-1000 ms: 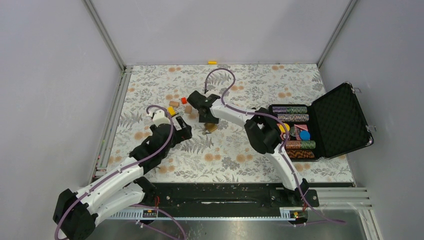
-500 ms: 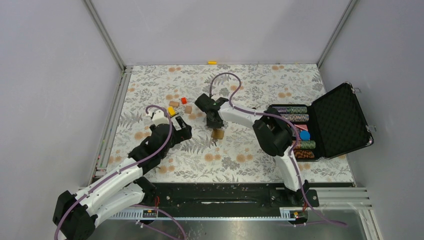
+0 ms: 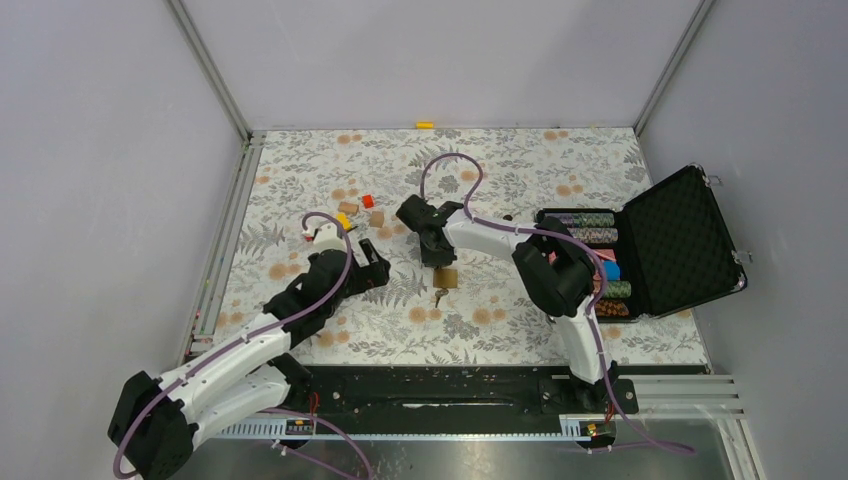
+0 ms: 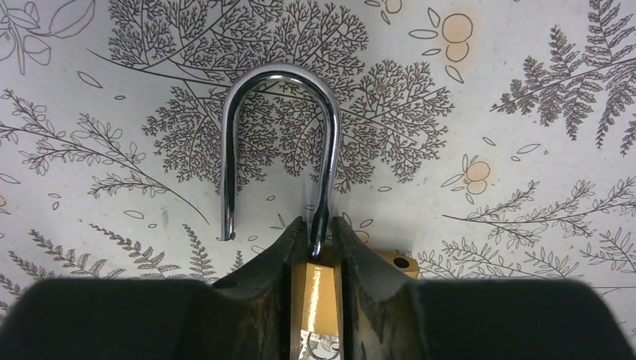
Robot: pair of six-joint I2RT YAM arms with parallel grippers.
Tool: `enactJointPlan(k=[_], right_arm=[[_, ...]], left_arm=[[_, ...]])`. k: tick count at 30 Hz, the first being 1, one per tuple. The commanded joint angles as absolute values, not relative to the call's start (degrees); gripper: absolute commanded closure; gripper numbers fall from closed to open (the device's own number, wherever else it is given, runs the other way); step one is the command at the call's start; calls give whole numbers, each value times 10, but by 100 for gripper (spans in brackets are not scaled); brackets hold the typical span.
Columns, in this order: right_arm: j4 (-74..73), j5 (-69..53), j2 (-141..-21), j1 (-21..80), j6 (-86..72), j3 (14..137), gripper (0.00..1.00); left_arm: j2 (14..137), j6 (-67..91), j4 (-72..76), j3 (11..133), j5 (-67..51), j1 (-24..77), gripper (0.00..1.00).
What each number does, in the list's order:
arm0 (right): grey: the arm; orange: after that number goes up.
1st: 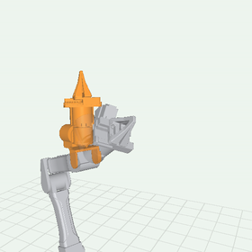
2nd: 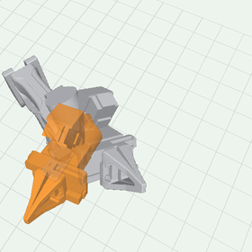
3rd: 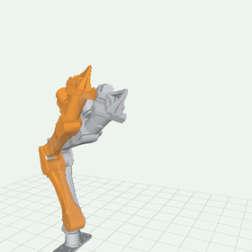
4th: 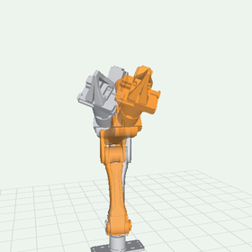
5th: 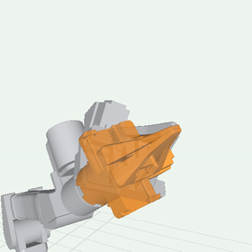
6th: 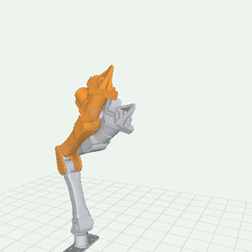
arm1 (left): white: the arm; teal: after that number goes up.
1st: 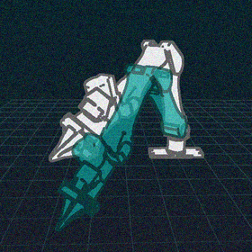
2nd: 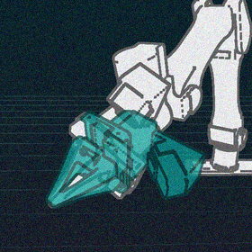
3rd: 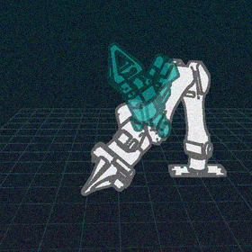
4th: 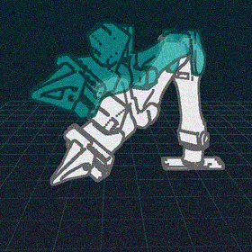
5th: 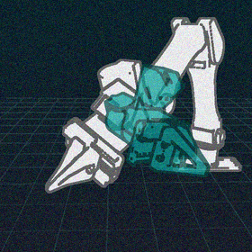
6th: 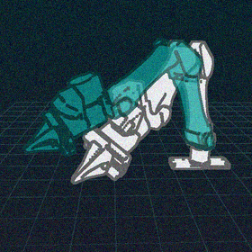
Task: Lock with the key
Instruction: Pick up the lock from the center of the board.
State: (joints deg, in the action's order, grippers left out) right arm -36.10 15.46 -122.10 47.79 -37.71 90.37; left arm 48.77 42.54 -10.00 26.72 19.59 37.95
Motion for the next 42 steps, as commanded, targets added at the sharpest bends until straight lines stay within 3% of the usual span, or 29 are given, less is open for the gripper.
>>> enactJointPlan(k=[1, 3, 12, 36, 42], right_arm=[[-407, 162, -1259, 483, -362, 900, 81], [-401, 164, -1257, 483, -367, 894, 100], [-280, 91, -1143, 472, -444, 799, 100], [-108, -57, -975, 414, -565, 628, 100], [-89, -77, -966, 405, -601, 612, 100]], left_arm=[[506, 422, -42, 255, 152, 377, 1], [518, 418, -12, 246, 131, 377, 1], [589, 408, 141, 211, 37, 382, 3], [840, 460, 365, 254, 13, 464, 8], [848, 436, 360, 265, 29, 469, 20]])
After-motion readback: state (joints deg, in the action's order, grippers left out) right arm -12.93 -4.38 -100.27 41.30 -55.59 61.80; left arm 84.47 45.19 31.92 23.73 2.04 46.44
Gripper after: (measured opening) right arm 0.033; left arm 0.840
